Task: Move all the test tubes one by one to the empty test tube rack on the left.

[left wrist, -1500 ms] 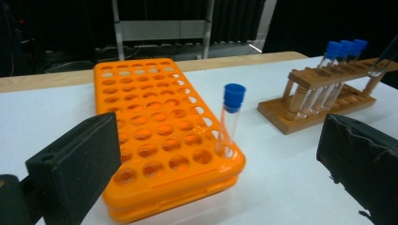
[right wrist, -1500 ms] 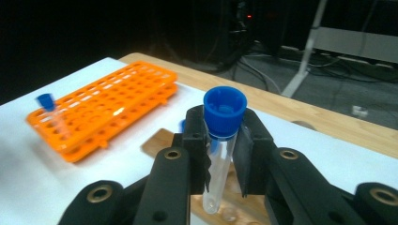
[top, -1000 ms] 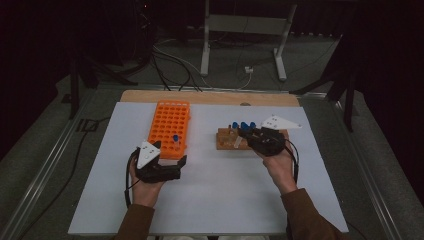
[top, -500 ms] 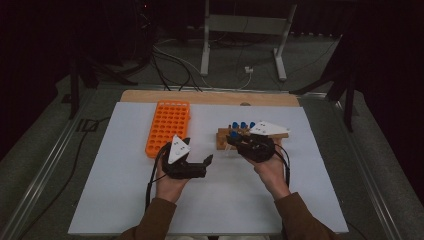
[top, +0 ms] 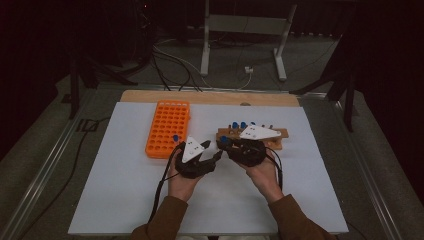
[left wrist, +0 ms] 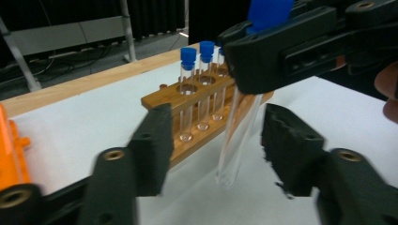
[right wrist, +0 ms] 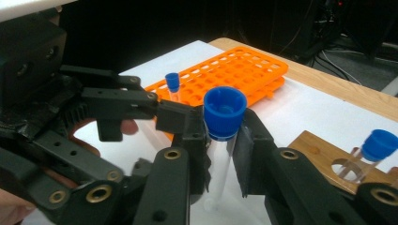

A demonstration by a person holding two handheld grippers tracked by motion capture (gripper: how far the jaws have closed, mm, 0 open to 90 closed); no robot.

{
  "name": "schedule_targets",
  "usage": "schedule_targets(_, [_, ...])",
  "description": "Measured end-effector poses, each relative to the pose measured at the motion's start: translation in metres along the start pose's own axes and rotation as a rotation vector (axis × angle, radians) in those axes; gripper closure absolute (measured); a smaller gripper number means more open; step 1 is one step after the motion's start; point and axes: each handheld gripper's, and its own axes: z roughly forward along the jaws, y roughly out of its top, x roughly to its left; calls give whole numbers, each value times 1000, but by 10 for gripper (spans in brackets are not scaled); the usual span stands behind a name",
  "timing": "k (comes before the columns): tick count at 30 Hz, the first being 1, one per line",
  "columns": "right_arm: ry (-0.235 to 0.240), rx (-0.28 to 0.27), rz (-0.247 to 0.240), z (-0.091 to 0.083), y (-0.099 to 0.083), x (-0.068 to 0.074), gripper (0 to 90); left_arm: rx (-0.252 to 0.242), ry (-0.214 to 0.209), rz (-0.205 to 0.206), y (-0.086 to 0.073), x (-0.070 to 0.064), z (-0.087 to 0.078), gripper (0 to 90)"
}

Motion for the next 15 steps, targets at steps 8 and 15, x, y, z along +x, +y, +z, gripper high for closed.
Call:
schedule_targets(8, [14,5,0,4,-1,3,763,-13,-33,12,1,-2,1,676])
schedule_targets(15, [21,4,-1,4,-1,4,757,-11,-44,30,0,-4,2,780])
